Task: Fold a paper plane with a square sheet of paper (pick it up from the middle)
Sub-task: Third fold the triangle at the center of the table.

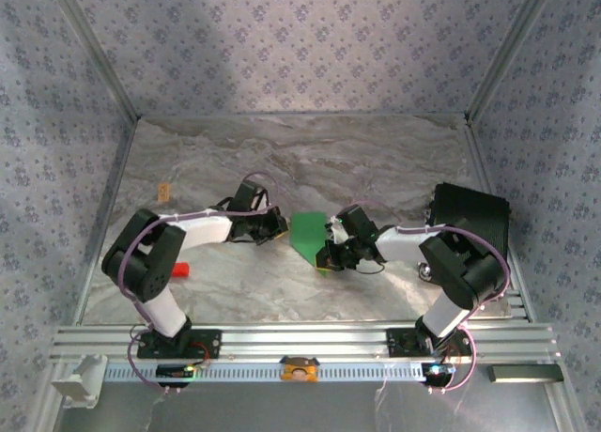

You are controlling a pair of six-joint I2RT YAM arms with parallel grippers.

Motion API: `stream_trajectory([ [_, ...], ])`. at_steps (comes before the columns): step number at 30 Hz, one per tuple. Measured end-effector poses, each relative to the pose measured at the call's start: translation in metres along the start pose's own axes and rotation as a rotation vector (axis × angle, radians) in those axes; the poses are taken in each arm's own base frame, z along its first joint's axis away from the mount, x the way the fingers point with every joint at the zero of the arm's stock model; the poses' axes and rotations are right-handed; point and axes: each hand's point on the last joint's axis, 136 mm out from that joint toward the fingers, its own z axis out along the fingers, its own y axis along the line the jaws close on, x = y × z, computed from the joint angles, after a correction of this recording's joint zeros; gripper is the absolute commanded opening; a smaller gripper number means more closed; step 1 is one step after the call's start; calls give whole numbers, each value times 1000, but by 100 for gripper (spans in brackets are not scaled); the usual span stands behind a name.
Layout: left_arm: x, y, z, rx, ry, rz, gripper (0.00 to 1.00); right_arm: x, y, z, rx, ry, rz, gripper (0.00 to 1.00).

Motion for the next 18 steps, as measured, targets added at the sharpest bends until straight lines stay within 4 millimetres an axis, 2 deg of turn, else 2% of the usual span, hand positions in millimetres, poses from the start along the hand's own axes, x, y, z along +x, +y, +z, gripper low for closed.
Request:
stream_trajectory([
  [3, 6, -21, -2, 44, 13, 49, 1, 0, 0, 0, 1, 1, 0, 0],
  [8, 32, -47, 9, 100, 87, 122, 0, 0, 0, -1, 1, 1, 0, 0],
  [10, 42, -46, 20, 102, 125, 129, 0, 0, 0, -1, 1, 1, 0, 0],
  [14, 50, -20, 38, 40, 165, 92, 0, 0, 0, -1, 0, 1, 0, 0],
  [16, 51, -11, 41, 24, 173, 78, 0, 1, 0, -1, -1, 2, 0, 0],
  [18, 50, -11, 41, 28, 170, 77, 0, 1, 0, -1, -1, 3, 0, 0],
])
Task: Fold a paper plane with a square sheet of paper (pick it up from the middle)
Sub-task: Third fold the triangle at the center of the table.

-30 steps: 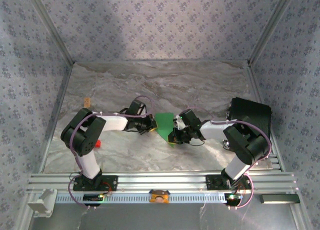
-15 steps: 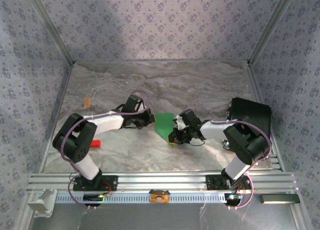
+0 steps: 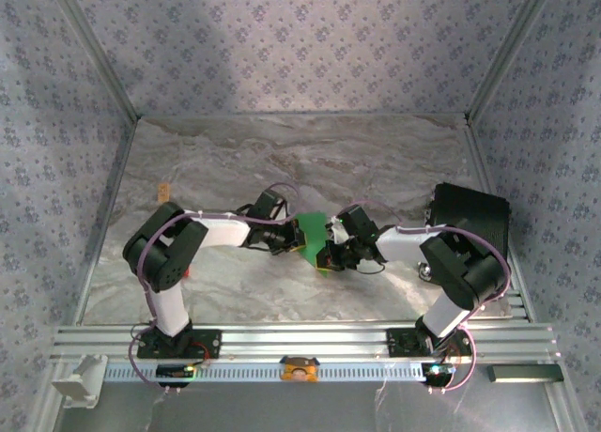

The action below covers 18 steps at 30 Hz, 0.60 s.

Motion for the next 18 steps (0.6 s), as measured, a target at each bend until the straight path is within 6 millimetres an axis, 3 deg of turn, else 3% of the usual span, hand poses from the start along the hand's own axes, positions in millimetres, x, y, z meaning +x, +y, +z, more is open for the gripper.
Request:
stream_trajectory([
  [7, 0, 0, 1, 12, -4, 6, 0, -3, 15, -2, 0, 7, -22, 0],
  [12, 0, 0, 1, 13, -5, 7, 0, -30, 40, 3, -21, -26, -67, 0],
  [18, -4, 1, 0, 14, -13, 3, 0, -32, 22, 20, 27, -7, -37, 0],
])
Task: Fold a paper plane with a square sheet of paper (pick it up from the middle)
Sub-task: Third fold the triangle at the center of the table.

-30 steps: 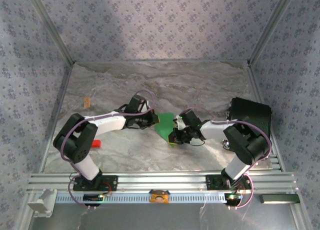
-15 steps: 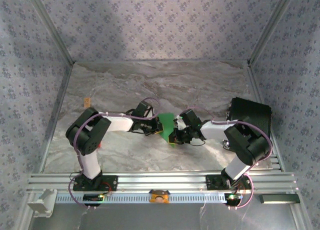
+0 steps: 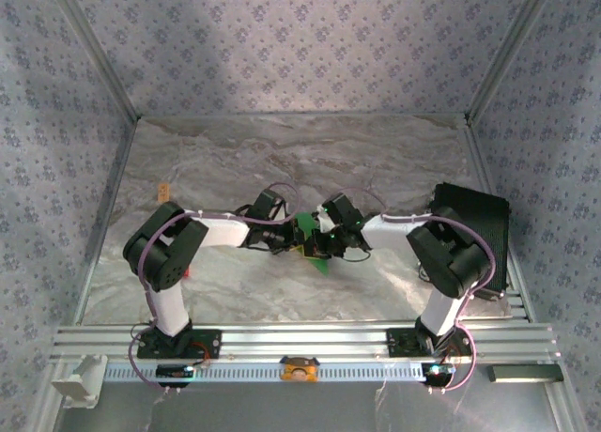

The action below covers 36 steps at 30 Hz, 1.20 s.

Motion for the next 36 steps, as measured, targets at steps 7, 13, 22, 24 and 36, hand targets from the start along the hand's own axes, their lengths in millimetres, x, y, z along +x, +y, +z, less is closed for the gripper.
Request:
stream_trajectory([
  [7, 0, 0, 0, 1, 2, -1, 0, 4, -6, -2, -10, -23, -11, 1],
  [13, 4, -1, 2, 11, 20, -1, 0, 17, -16, -13, -12, -29, 5, 3],
  [22, 3, -1, 2, 20, 25, -3, 0, 38, -32, -31, -16, -12, 18, 6],
  [24, 3, -1, 2, 22, 25, -2, 0, 41, -34, -35, -25, -13, 27, 7],
  [36, 3, -2, 3, 25, 26, -2, 0, 32, -16, -49, -85, -24, -19, 8],
])
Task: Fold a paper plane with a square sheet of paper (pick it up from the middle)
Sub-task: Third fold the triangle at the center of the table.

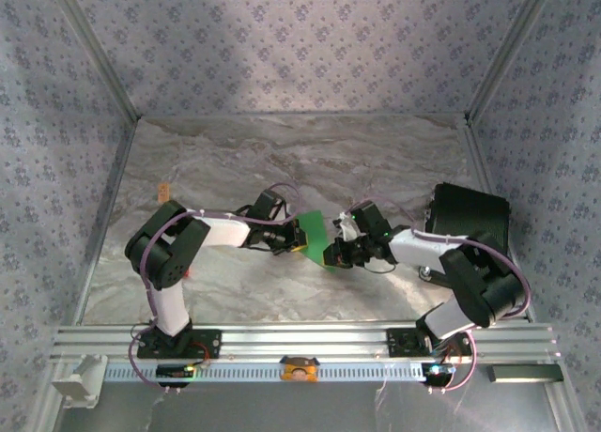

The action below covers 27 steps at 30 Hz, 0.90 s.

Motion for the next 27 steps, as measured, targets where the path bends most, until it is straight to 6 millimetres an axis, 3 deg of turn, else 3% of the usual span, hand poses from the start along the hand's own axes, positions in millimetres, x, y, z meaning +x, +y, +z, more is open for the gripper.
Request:
stream_trajectory([
  [8, 0, 0, 0, 2, 0, 0, 0, 24, -26, 7, 39, 53, 69, 8],
  [16, 1, -1, 1, 7, 6, 2, 0, 36, -30, -5, 25, 16, 103, 8],
  [22, 0, 0, 0, 9, 6, 1, 0, 11, -5, -15, -9, -31, 43, 8],
  [27, 0, 0, 0, 9, 8, 1, 0, -13, 1, -6, -15, -29, 21, 8],
])
